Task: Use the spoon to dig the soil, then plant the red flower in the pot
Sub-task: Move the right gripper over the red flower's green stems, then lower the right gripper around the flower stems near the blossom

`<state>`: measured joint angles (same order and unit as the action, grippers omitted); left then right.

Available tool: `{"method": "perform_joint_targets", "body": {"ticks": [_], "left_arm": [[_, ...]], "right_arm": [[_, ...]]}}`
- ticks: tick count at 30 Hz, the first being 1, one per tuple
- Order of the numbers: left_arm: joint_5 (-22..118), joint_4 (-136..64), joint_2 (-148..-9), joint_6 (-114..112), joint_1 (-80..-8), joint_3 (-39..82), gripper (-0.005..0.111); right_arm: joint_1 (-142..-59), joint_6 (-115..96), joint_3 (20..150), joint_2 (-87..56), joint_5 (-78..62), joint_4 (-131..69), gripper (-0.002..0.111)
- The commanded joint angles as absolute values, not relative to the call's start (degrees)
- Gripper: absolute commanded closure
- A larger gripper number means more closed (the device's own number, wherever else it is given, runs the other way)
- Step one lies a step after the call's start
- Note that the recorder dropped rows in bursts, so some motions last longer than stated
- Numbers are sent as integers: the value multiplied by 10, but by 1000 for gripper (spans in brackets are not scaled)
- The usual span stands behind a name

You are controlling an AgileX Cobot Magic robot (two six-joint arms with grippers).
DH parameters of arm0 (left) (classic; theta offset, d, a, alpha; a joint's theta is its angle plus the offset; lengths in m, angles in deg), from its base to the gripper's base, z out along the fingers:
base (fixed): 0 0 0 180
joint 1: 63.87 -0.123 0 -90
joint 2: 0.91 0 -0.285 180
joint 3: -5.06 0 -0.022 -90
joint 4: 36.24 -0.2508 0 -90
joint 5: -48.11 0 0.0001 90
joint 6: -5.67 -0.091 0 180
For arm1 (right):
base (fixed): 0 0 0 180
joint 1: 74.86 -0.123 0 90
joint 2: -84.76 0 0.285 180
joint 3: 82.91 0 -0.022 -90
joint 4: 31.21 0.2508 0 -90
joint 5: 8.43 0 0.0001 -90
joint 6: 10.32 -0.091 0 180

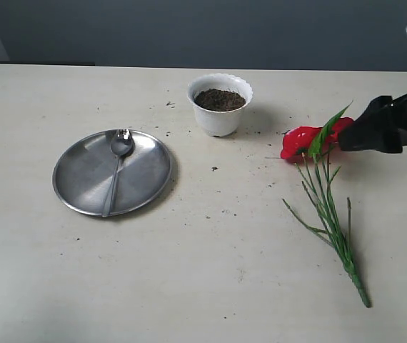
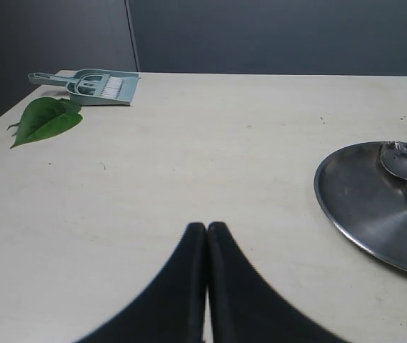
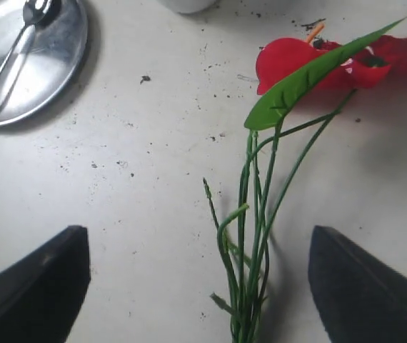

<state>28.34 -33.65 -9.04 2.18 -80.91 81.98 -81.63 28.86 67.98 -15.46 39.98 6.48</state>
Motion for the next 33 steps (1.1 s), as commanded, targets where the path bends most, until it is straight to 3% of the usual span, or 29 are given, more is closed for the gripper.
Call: {"method": "perform_joint_targets", "body": {"ticks": [1, 22, 33], "left_arm": [[290, -340, -87, 21, -809, 823, 107], [290, -340, -87, 21, -809, 823, 107], [290, -340, -87, 21, -809, 823, 107]], "right_arm": [[-837, 284, 683, -113, 380, 55, 29], [-904, 222, 685, 50, 312, -12, 29], [-904, 181, 769, 99, 376, -58, 29]]}}
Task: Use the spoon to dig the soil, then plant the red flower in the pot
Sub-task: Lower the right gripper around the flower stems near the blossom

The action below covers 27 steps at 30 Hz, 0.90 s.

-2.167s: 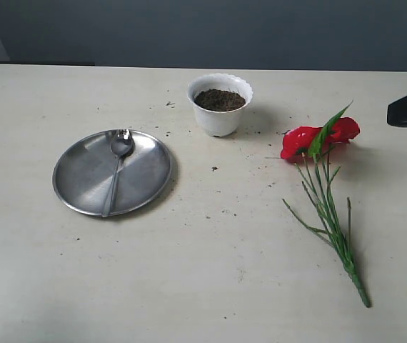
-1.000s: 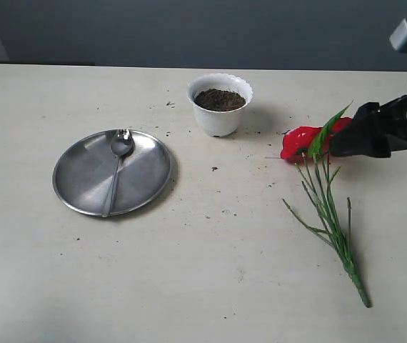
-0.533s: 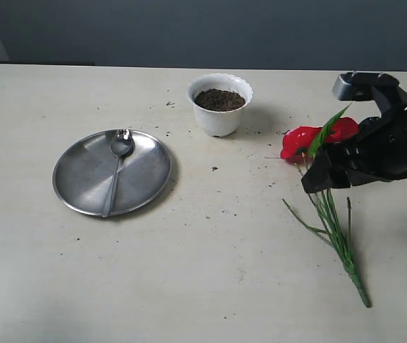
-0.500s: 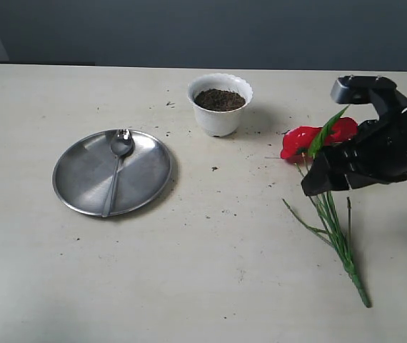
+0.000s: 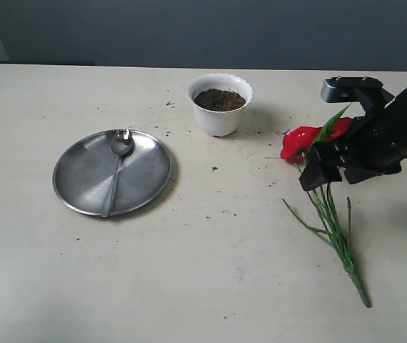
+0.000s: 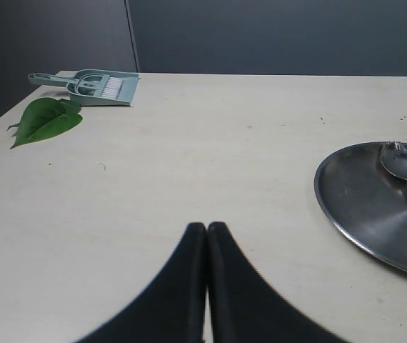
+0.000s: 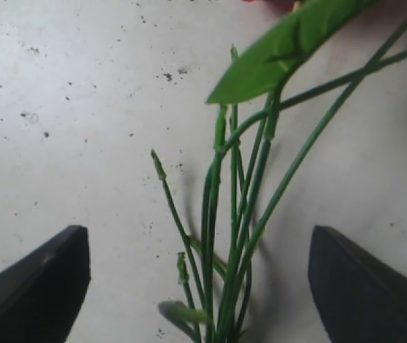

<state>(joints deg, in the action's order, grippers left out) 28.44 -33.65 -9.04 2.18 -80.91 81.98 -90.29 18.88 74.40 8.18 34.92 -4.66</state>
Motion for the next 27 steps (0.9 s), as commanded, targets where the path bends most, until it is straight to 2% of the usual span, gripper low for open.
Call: {"method": "perform_joint_targets", "body": {"ticks": [1, 13, 27], "left_arm": [[290, -340, -87, 21, -809, 823, 107], [290, -340, -87, 21, -809, 823, 107], [290, -340, -87, 21, -809, 823, 107]], "right_arm": [[-906, 181, 775, 104, 383, -58, 29], [-989, 64, 785, 152, 362, -200, 29], [-990, 60, 785, 171, 333, -205, 29]]}}
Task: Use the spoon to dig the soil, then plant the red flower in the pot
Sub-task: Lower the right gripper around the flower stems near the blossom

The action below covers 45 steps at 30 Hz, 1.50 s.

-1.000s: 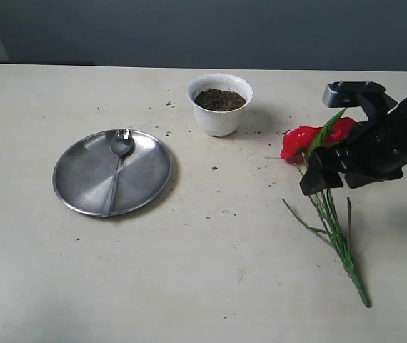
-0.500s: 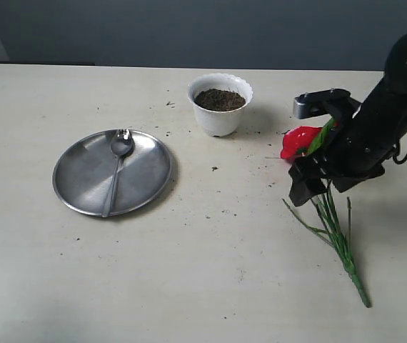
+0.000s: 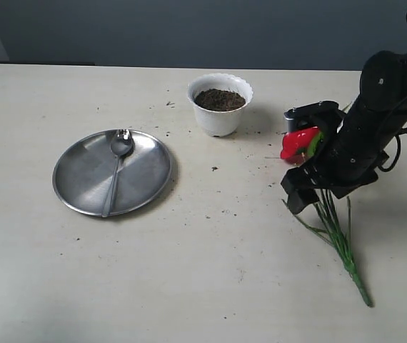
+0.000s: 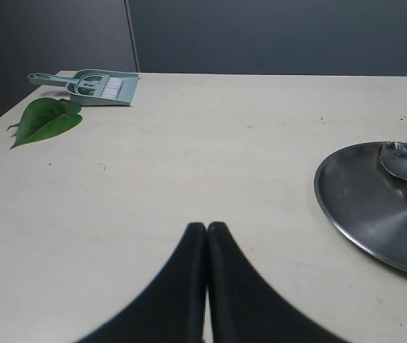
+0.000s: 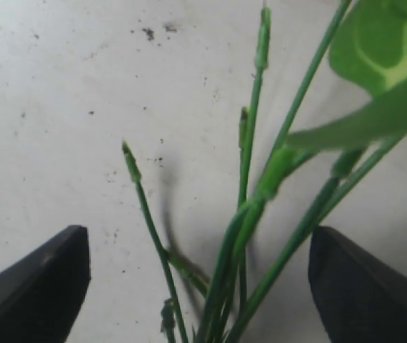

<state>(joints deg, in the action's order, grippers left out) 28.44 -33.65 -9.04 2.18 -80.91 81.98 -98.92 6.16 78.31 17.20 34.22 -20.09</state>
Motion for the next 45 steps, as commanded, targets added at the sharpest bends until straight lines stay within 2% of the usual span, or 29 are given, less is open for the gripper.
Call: {"method": "perform_joint_targets", "body": {"ticks": [1, 16, 39, 45], "left_arm": [[290, -340, -87, 21, -809, 823, 107], [290, -345, -87, 21, -809, 823, 107], [290, -346, -87, 21, -809, 823, 107], [290, -346, -87, 21, -809, 823, 107]], "right_arm": [[-990, 60, 785, 171, 333, -205, 29], [-1035, 33, 785, 171, 318, -250, 30], [-1035, 15, 785, 232, 328, -267, 30], [-1035, 15, 785, 237, 327, -268, 37]]}}
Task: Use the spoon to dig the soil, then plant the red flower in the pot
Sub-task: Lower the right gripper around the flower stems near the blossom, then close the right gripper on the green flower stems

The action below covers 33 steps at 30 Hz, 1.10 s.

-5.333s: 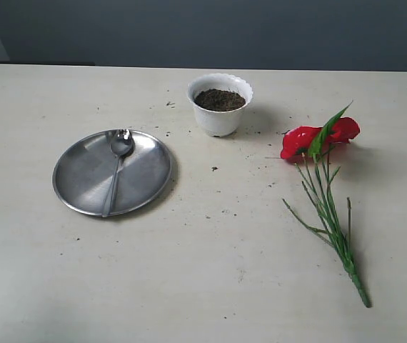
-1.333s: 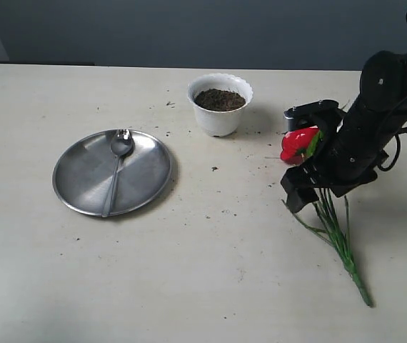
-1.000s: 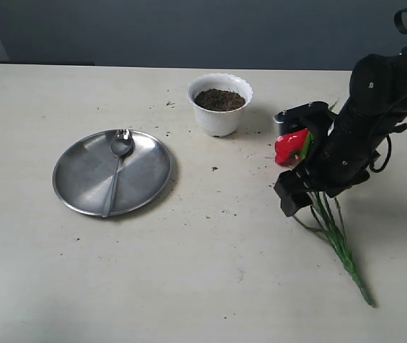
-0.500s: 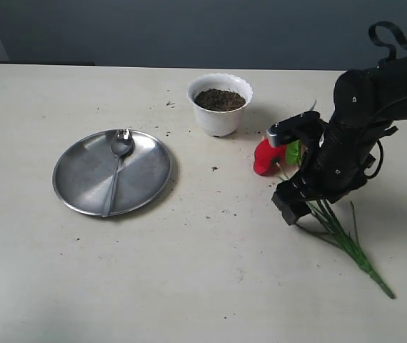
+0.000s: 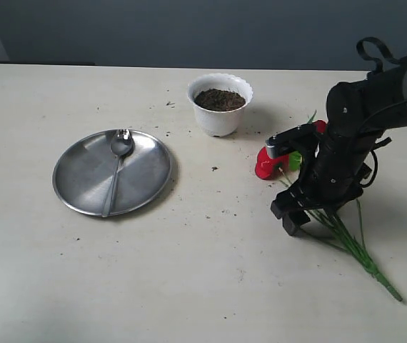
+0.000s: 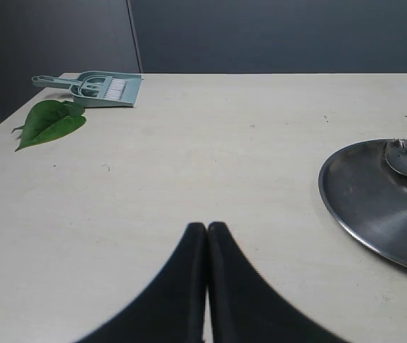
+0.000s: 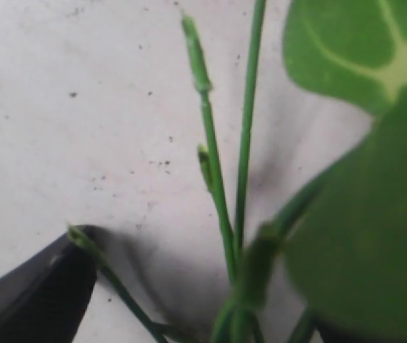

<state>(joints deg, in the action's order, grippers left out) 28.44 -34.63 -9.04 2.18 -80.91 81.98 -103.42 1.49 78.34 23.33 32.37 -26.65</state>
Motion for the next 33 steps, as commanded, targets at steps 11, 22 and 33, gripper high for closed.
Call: {"method": "perform_joint_targets", "body": {"ticks": [11, 22, 33], "left_arm": [[290, -359, -87, 21, -809, 823, 107], [289, -362, -87, 21, -809, 823, 107], [289, -362, -87, 21, -809, 823, 107]], "right_arm": [[-1035, 16, 785, 253, 327, -273, 37], [-1035, 16, 785, 260, 329, -271, 37], [-1035, 16, 785, 260, 334, -273, 46]]}}
